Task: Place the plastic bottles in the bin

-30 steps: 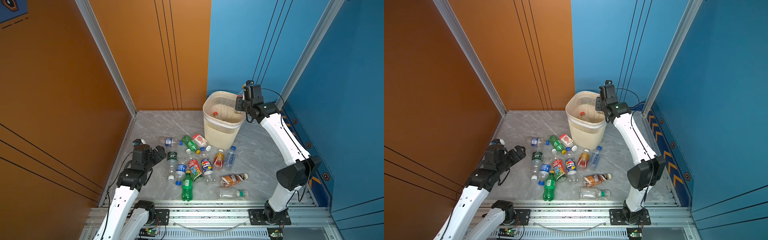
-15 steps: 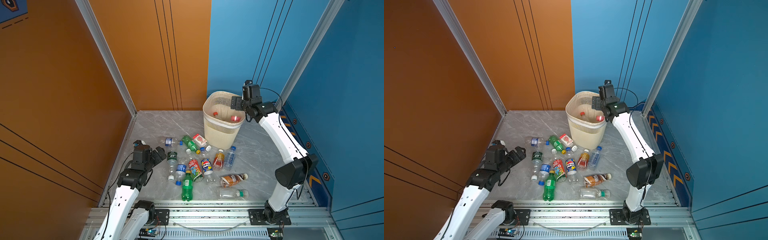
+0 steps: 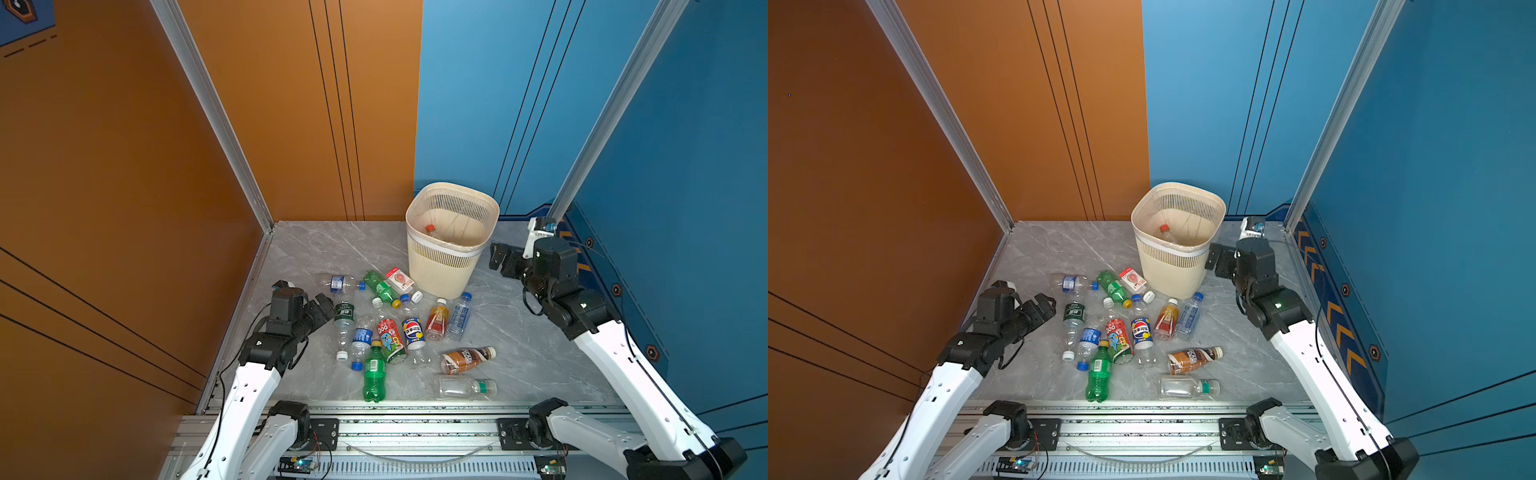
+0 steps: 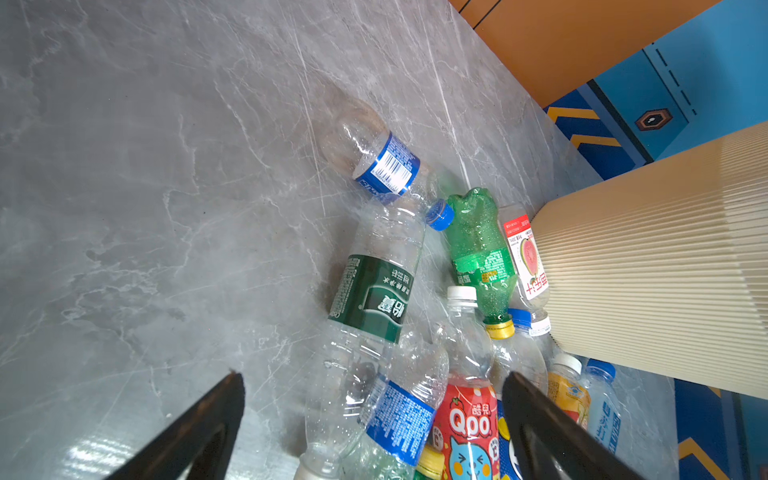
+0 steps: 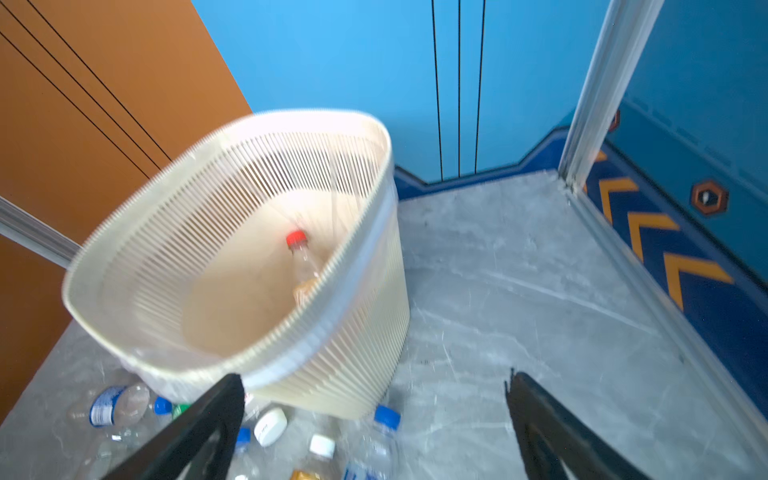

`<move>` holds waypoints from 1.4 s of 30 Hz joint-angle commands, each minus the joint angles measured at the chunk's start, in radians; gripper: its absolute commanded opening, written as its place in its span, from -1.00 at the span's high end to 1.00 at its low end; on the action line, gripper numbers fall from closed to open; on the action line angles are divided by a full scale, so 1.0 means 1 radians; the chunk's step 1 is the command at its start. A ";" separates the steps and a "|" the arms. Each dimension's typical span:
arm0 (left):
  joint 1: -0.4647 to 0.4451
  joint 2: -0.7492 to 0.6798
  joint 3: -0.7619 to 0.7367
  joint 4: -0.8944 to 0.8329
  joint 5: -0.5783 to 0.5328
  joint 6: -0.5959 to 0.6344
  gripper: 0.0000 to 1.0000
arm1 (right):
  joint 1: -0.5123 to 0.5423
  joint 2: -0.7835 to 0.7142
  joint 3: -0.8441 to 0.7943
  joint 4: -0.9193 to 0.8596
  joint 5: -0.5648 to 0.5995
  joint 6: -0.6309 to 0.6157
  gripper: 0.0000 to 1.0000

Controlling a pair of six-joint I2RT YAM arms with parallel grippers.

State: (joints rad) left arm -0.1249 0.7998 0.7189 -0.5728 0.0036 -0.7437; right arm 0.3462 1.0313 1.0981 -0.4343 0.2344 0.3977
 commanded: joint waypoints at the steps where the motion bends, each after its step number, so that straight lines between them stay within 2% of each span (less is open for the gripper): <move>1: -0.007 0.007 -0.023 -0.016 0.060 -0.024 -0.98 | -0.011 -0.020 -0.053 0.046 -0.022 0.071 -0.99; 4: -0.041 0.016 -0.035 -0.036 0.077 -0.038 -0.99 | -0.016 -0.002 -0.022 0.020 -0.013 0.058 -0.99; 7: -0.112 0.014 -0.036 -0.082 0.069 -0.049 -0.94 | -0.017 0.029 0.004 0.024 -0.021 0.058 -0.99; 12: -0.321 -0.017 -0.046 -0.177 0.001 -0.109 -0.86 | -0.018 0.059 0.003 0.041 -0.030 0.071 -0.99; 18: -0.603 -0.040 -0.093 -0.223 -0.075 -0.256 -0.78 | -0.021 0.055 -0.015 0.046 -0.023 0.078 -0.99; 24: -0.778 0.019 -0.095 -0.219 -0.125 -0.319 -0.75 | -0.028 0.054 -0.026 0.050 -0.025 0.084 -0.99; 32: -0.860 0.154 -0.075 -0.155 -0.119 -0.305 -0.75 | -0.034 0.042 -0.050 0.056 -0.030 0.092 -0.99; 42: -0.860 0.303 -0.054 -0.081 -0.082 -0.266 -0.75 | -0.064 0.010 -0.074 0.053 -0.042 0.092 -0.99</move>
State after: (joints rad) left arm -0.9768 1.0744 0.6380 -0.6800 -0.0864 -1.0363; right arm 0.2928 1.0676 1.0451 -0.3889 0.2092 0.4732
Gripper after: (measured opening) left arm 0.876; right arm 0.995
